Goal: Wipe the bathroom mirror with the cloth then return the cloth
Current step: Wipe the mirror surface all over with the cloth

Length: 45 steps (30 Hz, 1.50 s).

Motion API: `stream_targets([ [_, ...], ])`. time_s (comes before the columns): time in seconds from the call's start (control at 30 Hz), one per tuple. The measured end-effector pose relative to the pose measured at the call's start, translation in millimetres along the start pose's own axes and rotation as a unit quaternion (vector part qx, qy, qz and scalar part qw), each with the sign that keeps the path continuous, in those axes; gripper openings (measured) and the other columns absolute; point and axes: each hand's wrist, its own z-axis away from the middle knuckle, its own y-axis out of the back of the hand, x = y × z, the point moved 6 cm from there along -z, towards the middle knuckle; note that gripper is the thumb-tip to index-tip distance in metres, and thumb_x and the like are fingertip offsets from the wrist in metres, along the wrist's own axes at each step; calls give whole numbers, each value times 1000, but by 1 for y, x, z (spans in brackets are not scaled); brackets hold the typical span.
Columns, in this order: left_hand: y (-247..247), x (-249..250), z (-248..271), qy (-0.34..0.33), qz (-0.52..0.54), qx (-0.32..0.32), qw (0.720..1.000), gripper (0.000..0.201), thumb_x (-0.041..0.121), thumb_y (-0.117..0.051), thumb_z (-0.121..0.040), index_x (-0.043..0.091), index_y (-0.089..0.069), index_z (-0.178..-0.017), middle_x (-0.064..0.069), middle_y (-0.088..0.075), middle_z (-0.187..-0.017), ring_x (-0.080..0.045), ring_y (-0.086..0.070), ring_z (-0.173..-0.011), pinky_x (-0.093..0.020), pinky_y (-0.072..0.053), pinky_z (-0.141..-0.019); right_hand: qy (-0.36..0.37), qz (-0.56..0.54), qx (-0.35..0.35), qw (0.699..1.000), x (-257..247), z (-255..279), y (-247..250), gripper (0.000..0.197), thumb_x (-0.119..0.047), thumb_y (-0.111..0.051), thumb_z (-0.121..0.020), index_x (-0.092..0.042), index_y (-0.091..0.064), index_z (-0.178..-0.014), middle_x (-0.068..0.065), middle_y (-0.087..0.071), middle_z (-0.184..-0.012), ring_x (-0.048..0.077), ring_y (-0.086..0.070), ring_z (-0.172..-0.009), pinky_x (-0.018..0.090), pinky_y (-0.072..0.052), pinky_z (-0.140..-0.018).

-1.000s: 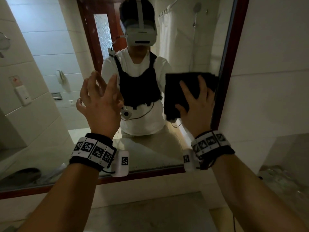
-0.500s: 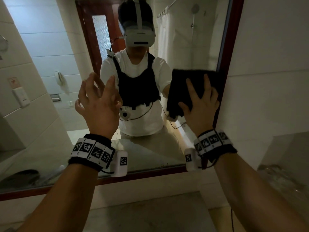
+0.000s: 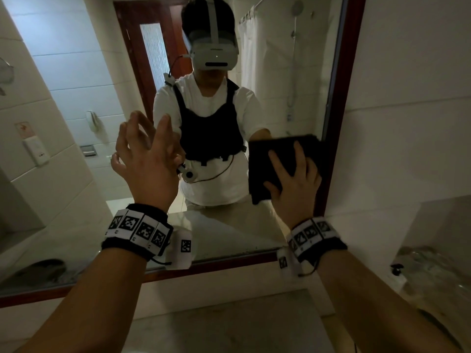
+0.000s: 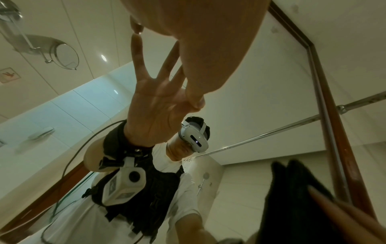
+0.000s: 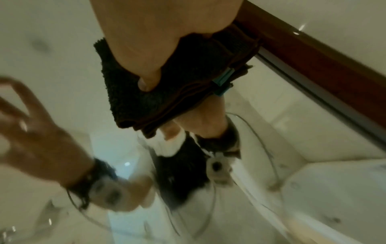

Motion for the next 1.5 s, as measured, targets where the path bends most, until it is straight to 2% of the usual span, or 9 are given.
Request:
stream_targets([
  [0.2,1,-1,-1,-4,2,6,1000,79,19,-67,-85,41,-29,-150,-10,-12,-162,-37,-14,-147,-70,-29,-103,-3,2,37,999,-22,-90,46,78,-49,-65,-81,-46,-28,-150,9,-14,-163,41,-28,-136,62,-35,-101],
  [0.3,1,-1,-1,-3,4,1,1000,81,20,-69,-85,42,-27,-150,-8,-11,-162,-37,-12,-147,-70,-29,-103,-7,7,36,999,-28,-106,56,80,-49,-65,-82,-46,-25,-151,7,-11,-164,39,-24,-139,62,-32,-104],
  [0.43,-1,-1,-1,0,2,1,1000,82,23,-71,-84,45,-26,-149,-7,-9,-162,-36,-12,-147,-70,-29,-103,-1,5,46,999,-24,-83,46,76,-49,-65,-84,-45,-28,-151,8,-13,-164,39,-27,-137,60,-33,-102],
  [0.6,-2,-2,-1,1,4,5,1000,81,19,-69,-85,44,-26,-149,-7,-9,-162,-37,-12,-147,-70,-28,-104,29,20,-8,999,-10,1,1,75,-42,-70,-83,-44,-33,-149,9,-15,-162,40,-31,-132,59,-36,-96],
  [0.67,-3,0,-1,-1,5,8,1000,80,16,-67,-86,44,-27,-150,-8,-9,-162,-37,-12,-147,-70,-28,-103,36,22,-16,999,-9,16,-8,73,-40,-71,-83,-43,-36,-148,9,-16,-161,40,-31,-131,59,-38,-96],
  [1.03,0,-4,-2,-7,-4,0,1000,83,19,-68,-84,44,-24,-150,-6,-8,-163,-35,-11,-147,-68,-27,-106,122,35,21,992,-102,-92,36,79,-49,-65,-79,-44,-30,-149,9,-19,-162,38,-28,-132,56,-37,-96],
  [1.13,1,-3,-1,-7,-3,-2,1000,82,22,-68,-85,45,-24,-150,-6,-9,-162,-34,-12,-147,-68,-30,-104,118,29,20,992,-102,-75,29,77,-47,-64,-81,-43,-30,-150,8,-17,-163,37,-25,-133,58,-35,-97],
  [1.3,0,-2,-1,-10,2,-3,1000,84,21,-69,-84,44,-23,-150,-6,-9,-163,-34,-12,-147,-67,-29,-105,173,44,-48,983,-96,-4,-7,73,-41,-64,-83,-42,-34,-149,7,-20,-162,35,-31,-130,56,-33,-96],
  [1.5,-1,-3,-1,-14,-13,-15,1000,83,26,-67,-85,45,-20,-151,-6,-5,-164,-35,-9,-148,-67,-28,-105,177,37,-43,983,-80,-10,0,72,-42,-68,-81,-45,-38,-146,4,-24,-161,34,-36,-126,53,-37,-93],
])
